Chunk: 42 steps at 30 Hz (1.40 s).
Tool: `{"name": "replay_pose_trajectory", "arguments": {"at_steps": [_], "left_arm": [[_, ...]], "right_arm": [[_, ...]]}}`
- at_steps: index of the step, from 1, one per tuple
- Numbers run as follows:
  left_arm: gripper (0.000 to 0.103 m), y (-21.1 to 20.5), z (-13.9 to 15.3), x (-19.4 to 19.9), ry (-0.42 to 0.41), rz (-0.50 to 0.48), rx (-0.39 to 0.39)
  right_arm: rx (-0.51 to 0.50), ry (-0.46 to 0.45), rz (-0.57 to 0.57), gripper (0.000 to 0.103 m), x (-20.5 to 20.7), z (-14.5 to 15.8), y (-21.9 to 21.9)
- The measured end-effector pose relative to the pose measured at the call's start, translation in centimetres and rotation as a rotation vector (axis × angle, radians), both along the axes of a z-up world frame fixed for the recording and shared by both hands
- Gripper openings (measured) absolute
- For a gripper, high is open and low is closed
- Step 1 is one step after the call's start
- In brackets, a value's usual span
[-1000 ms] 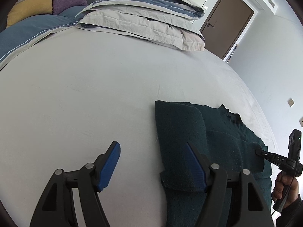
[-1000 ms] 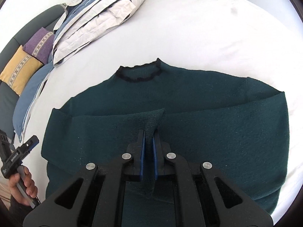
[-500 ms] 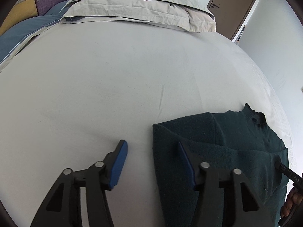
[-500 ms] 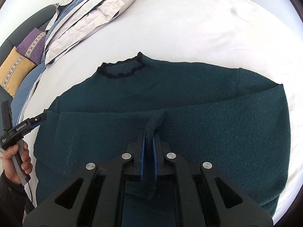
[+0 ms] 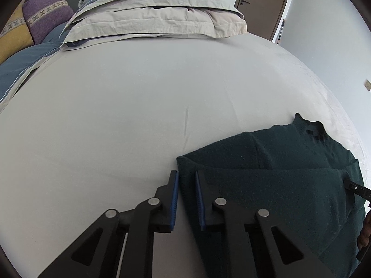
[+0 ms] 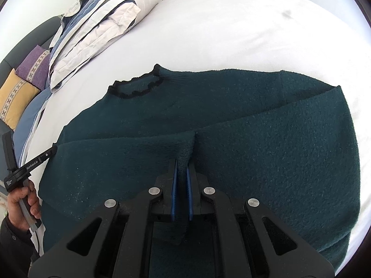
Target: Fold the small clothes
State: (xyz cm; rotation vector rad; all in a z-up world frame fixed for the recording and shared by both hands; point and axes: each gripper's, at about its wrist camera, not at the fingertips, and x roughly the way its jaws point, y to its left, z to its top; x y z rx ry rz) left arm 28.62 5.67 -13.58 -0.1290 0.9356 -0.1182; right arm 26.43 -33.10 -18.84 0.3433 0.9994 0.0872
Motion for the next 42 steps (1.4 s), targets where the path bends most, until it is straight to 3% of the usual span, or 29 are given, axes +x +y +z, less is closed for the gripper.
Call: {"name": "replay_pose_trajectory", "arguments": {"at_steps": [3,6,8,11,15,20,26,29,31,33,37,38,40,42], "left_arm": [[0.020,0.1,2.1,-3.7,-0.053,-0.035,-0.030],[0.026,-0.5,2.4,-6.5,-0.045,-0.065,-0.005],[0.026,-1.0,1.7,-7.3,-0.023,-0.071,0.010],[0.027,-2.0,-0.2,-7.7,0.001,-0.072,0.088],[0.030,-1.9,-1.7,-7.5,0.015,-0.066,0.132],[0.030,-2.4,-1.9,-7.8,0.002,-0.079,0.189],[0.030,-2.4,-2.1,-7.9,-0.007,-0.080,0.193],[0.030,-2.2,-2.3,-7.9,-0.013,-0.080,0.177],[0.030,-2.3,-2.4,-7.9,-0.017,-0.080,0.179],[0.030,-2.4,-2.4,-8.0,-0.021,-0.080,0.190],[0.030,-2.3,-2.4,-8.2,-0.027,-0.079,0.184],[0.030,-2.3,-2.4,-8.2,-0.028,-0.079,0.183],[0.031,-2.2,-2.3,-8.2,-0.027,-0.076,0.179],[0.040,-1.7,-1.8,-8.5,-0.030,-0.058,0.152]], "right_arm": [[0.024,-0.013,0.008,0.012,-1.2,1.2,0.1],[0.029,-0.026,0.023,0.030,-2.6,2.1,0.4],[0.042,-0.016,0.038,0.034,-3.1,2.1,1.0],[-0.035,0.021,0.048,0.033,-3.4,1.4,2.1],[-0.070,0.046,0.011,0.010,-3.9,0.8,1.6],[-0.120,0.048,-0.045,0.000,-4.7,0.7,0.8],[-0.053,0.026,-0.069,0.000,-5.3,0.5,-0.7],[0.058,-0.073,-0.091,0.003,-6.5,2.4,-1.9],[0.057,-0.119,-0.079,0.006,-6.8,3.5,-1.5],[0.032,-0.098,-0.035,0.026,-6.3,3.4,-0.6],[-0.090,0.026,0.020,0.025,-4.6,0.6,1.4],[-0.112,0.009,0.020,0.024,-4.7,0.2,1.4],[-0.081,-0.019,0.010,0.022,-5.0,0.0,0.8],[-0.021,-0.022,-0.033,0.023,-5.7,0.7,-0.2]]}}
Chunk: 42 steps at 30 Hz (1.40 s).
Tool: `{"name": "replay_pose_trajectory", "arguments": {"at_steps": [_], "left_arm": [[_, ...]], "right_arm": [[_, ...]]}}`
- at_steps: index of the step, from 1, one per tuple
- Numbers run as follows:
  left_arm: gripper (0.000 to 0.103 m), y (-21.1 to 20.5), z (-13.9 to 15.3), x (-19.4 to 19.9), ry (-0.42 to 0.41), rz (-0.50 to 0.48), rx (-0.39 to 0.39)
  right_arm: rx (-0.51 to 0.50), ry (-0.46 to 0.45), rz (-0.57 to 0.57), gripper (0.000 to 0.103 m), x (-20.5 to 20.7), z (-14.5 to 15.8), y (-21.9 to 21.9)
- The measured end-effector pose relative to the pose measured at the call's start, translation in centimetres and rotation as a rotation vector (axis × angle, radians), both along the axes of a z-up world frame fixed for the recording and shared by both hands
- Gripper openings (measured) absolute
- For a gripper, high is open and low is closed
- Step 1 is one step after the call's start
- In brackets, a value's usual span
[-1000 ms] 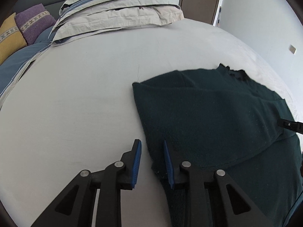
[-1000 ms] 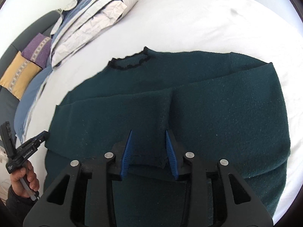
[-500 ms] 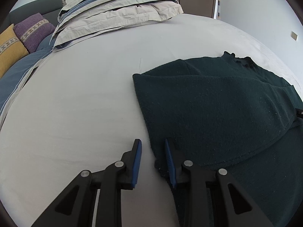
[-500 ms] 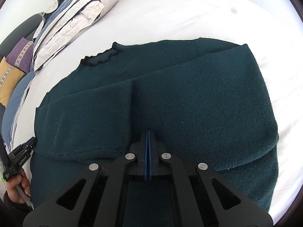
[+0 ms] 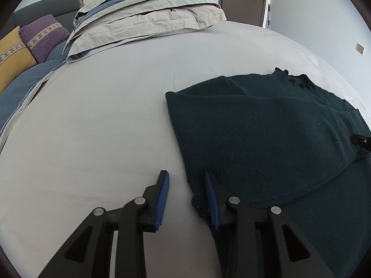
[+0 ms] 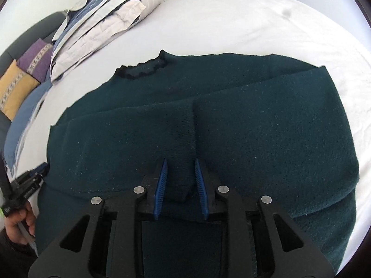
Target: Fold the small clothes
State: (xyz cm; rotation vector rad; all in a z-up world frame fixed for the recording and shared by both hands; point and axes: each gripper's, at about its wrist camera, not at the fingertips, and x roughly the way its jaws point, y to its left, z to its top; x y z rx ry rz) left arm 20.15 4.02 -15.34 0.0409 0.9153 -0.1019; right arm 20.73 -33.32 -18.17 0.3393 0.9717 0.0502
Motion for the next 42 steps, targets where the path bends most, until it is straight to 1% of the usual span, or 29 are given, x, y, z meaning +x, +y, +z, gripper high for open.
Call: {"name": "replay_pose_trajectory", "arguments": {"at_steps": [1,2,3,5,7,8,10,12,15,18,20,23,27,28,29,30,31,34,37,41,42], "left_arm": [[0.042,0.7,0.4,-0.4,0.010,0.011,-0.040],[0.047,1.6,0.9,-1.0,0.023,0.025,-0.096],[0.052,2.4,1.3,-1.9,0.033,0.034,-0.146],[0.054,3.7,2.2,-4.5,0.044,0.029,-0.202],[0.056,4.9,3.0,-7.8,0.041,0.016,-0.243],[0.058,5.4,3.2,-9.6,0.050,0.008,-0.275],[0.059,6.0,3.2,-13.1,0.080,-0.013,-0.331],[0.059,5.7,2.6,-16.5,0.133,-0.045,-0.363],[0.059,4.8,1.5,-21.0,0.199,-0.101,-0.387],[0.059,3.6,1.0,-24.0,0.224,-0.168,-0.374],[0.059,3.4,0.5,-24.5,0.244,-0.174,-0.393],[0.058,3.4,-0.1,-24.7,0.269,-0.182,-0.461],[0.058,3.1,-0.9,-25.0,0.294,-0.229,-0.499],[0.058,3.0,-1.2,-25.1,0.312,-0.234,-0.511],[0.057,3.0,-1.6,-25.1,0.334,-0.235,-0.523],[0.051,3.3,-2.1,-25.6,0.358,-0.233,-0.532],[0.049,3.3,-2.4,-25.7,0.362,-0.231,-0.532],[0.048,3.4,-2.3,-25.6,0.367,-0.230,-0.549],[0.048,3.8,-2.6,-25.5,0.381,-0.223,-0.580],[0.042,4.0,-2.7,-25.3,0.391,-0.221,-0.581],[0.038,4.0,-2.7,-25.3,0.393,-0.219,-0.575]], "right_arm": [[0.004,0.000,-0.020,0.023,-0.7,0.6,-0.4],[0.000,-0.013,-0.034,0.026,-1.7,1.4,-0.6],[-0.003,-0.045,-0.033,0.026,-3.2,2.3,-0.6],[0.001,-0.118,-0.018,0.027,-6.5,4.5,-1.0],[0.014,-0.164,-0.005,0.036,-10.0,6.1,-1.3],[0.028,-0.188,0.004,0.047,-11.9,6.7,-1.5],[0.048,-0.209,0.023,0.049,-15.6,7.4,-1.5],[0.078,-0.202,0.043,0.049,-18.9,7.7,-1.8],[0.116,-0.179,0.061,0.049,-23.8,7.5,-1.9],[0.123,-0.171,0.098,0.049,-27.9,7.1,-1.4],[0.134,-0.162,0.109,0.049,-30.0,6.8,-1.4],[0.178,-0.149,0.097,0.049,-32.2,6.3,-2.4],[0.202,-0.143,0.069,0.049,-34.7,6.0,-4.0],[0.204,-0.139,0.063,0.050,-35.4,5.9,-4.4],[0.204,-0.134,0.058,0.049,-36.0,5.8,-4.7],[0.204,-0.128,0.052,0.049,-36.4,5.6,-5.1],[0.205,-0.120,0.047,0.049,-36.8,5.5,-5.4],[0.192,-0.095,0.029,0.049,-37.5,5.0,-6.3],[0.130,-0.054,-0.012,0.049,-37.8,4.9,-7.5],[0.129,-0.011,-0.075,0.049,-38.9,4.9,-10.2],[0.127,0.011,-0.083,0.049,-39.1,4.7,-10.7]]}}
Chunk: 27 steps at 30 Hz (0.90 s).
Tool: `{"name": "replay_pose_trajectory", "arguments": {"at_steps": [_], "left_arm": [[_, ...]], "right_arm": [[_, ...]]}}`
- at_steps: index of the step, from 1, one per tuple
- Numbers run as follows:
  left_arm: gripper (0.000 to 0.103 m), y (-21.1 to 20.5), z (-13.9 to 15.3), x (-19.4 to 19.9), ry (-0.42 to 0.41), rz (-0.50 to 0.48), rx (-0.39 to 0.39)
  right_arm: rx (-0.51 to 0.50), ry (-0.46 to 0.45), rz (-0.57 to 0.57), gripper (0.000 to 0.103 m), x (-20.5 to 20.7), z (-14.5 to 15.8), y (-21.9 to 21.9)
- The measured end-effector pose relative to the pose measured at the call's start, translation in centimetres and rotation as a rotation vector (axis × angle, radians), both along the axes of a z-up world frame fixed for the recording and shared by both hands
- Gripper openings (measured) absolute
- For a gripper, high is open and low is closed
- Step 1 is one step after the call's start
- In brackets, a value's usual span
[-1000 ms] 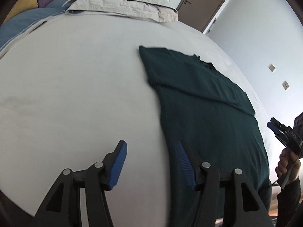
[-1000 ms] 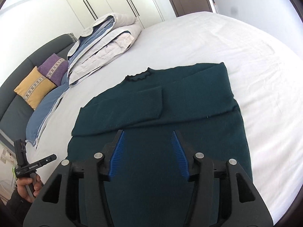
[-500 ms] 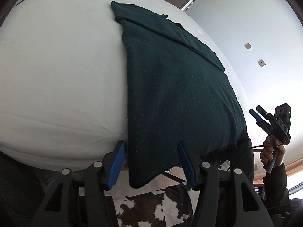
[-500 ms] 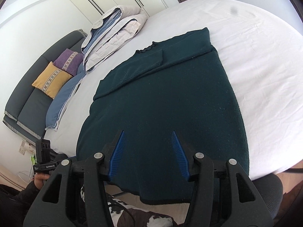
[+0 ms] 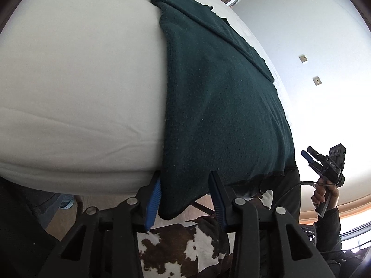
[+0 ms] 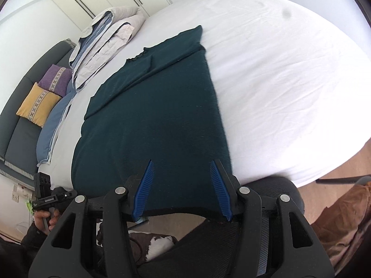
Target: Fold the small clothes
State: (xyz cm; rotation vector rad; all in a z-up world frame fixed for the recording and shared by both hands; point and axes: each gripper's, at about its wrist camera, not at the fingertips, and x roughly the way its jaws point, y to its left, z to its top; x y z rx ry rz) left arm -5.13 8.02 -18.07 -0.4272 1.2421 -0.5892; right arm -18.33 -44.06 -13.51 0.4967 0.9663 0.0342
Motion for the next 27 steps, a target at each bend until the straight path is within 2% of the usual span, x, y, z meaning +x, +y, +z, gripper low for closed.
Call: {"name": "replay_pose_trajectory", "arguments": {"at_steps": [1,3,6,9,13,19,20,21,24,27], "left_arm": [[0.034,0.1,0.0,0.0,0.003,0.000,0.006],[0.018,0.0,-0.3,0.1,0.015,0.000,0.019],[0.009,-0.3,-0.3,-0.1,0.012,-0.008,0.037],[0.007,-0.6,-0.2,-0.3,-0.005,-0.021,0.061],[0.007,-0.3,-0.2,-0.5,-0.008,-0.027,0.070],[0.007,-0.3,0.4,-0.6,-0.015,-0.034,0.078],[0.007,-0.3,0.6,-0.7,-0.017,-0.036,0.079],[0.006,-0.4,0.8,-0.8,-0.019,-0.038,0.079],[0.006,-0.2,1.6,-1.2,-0.031,-0.037,0.055],[0.006,0.3,2.9,-1.5,-0.044,-0.022,-0.005]], "right_arm": [[-0.014,0.024,-0.007,0.049,0.0,-0.2,-0.4],[-0.027,0.069,-0.011,0.049,0.2,-0.9,-0.9],[-0.026,0.133,0.002,0.049,0.6,-2.4,-1.2],[-0.049,0.195,0.003,0.049,1.2,-3.7,-1.2],[-0.064,0.231,0.041,0.047,1.6,-4.4,-0.8],[-0.076,0.282,0.086,0.023,1.3,-4.8,-0.1],[-0.078,0.281,0.086,0.014,1.1,-4.9,0.0],[-0.074,0.278,0.087,0.010,0.9,-4.9,0.2],[-0.045,0.248,0.075,0.007,0.1,-4.6,0.2],[0.019,0.171,0.070,0.007,-0.6,-3.1,-0.1]]}}
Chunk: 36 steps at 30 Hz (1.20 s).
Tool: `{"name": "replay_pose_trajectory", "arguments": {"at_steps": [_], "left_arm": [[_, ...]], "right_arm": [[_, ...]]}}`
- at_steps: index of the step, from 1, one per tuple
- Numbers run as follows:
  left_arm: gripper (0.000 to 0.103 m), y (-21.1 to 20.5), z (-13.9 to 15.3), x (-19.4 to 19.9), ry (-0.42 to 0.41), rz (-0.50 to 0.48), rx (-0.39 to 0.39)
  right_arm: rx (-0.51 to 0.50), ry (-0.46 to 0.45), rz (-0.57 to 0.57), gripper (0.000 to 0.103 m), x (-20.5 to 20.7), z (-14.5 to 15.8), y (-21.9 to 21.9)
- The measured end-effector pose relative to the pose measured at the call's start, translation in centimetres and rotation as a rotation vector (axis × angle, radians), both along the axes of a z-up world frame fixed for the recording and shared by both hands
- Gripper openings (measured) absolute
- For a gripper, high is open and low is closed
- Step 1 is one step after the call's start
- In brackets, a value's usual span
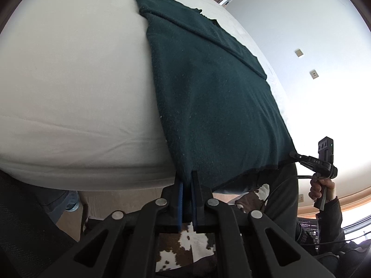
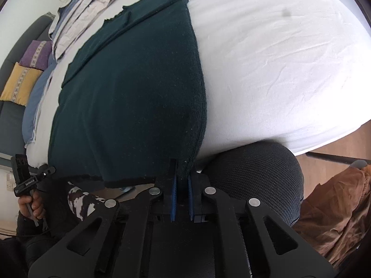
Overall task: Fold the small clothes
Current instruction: 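Lift the hem with both grippers and fold it toward the collar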
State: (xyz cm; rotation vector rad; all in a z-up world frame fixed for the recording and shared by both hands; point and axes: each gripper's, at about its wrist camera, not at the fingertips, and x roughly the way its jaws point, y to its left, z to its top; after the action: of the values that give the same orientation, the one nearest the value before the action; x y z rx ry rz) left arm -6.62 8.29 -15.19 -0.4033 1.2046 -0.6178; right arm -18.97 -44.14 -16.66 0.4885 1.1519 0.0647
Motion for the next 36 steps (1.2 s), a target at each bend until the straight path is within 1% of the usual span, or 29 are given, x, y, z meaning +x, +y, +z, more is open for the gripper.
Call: {"name": "replay_pose_trajectory", "arguments": {"at_steps": [3,6,12,16,18,21,24,30,36], "left_arm": [[0.006,0.9,1.3,-0.1,0.002,0.031,-0.101],[0.006,1.7,2.5,0.2,-0.006,0.059,-0.182],[0.006,3.4,4.0,1.1,-0.001,0.134,-0.355],[0.006,4.4,4.7,2.3,0.005,0.192,-0.468],[0.006,4.7,5.2,3.1,0.002,0.217,-0.507],[0.006,4.9,6.0,4.5,-0.010,0.248,-0.547],[0.006,4.8,7.0,6.2,-0.025,0.264,-0.583],[0.006,4.6,8.3,10.7,-0.039,0.296,-0.599],[0.006,4.3,8.1,16.8,-0.031,0.351,-0.616]], "right_arm": [[0.083,-0.087,-0.006,0.006,-0.4,1.9,-0.5],[0.163,-0.170,-0.019,0.006,-0.2,3.6,-0.9],[0.300,-0.319,-0.055,0.007,0.8,6.1,-1.8],[0.339,-0.392,-0.079,0.007,2.6,8.1,-1.7],[0.357,-0.426,-0.091,0.007,3.7,8.9,-2.1],[0.383,-0.465,-0.106,0.007,5.7,10.1,-2.6],[0.381,-0.490,-0.108,0.007,8.2,11.1,-2.9],[0.381,-0.525,-0.135,0.007,13.8,12.4,-3.8],[0.392,-0.540,-0.194,0.007,21.0,12.6,-5.3]]}}
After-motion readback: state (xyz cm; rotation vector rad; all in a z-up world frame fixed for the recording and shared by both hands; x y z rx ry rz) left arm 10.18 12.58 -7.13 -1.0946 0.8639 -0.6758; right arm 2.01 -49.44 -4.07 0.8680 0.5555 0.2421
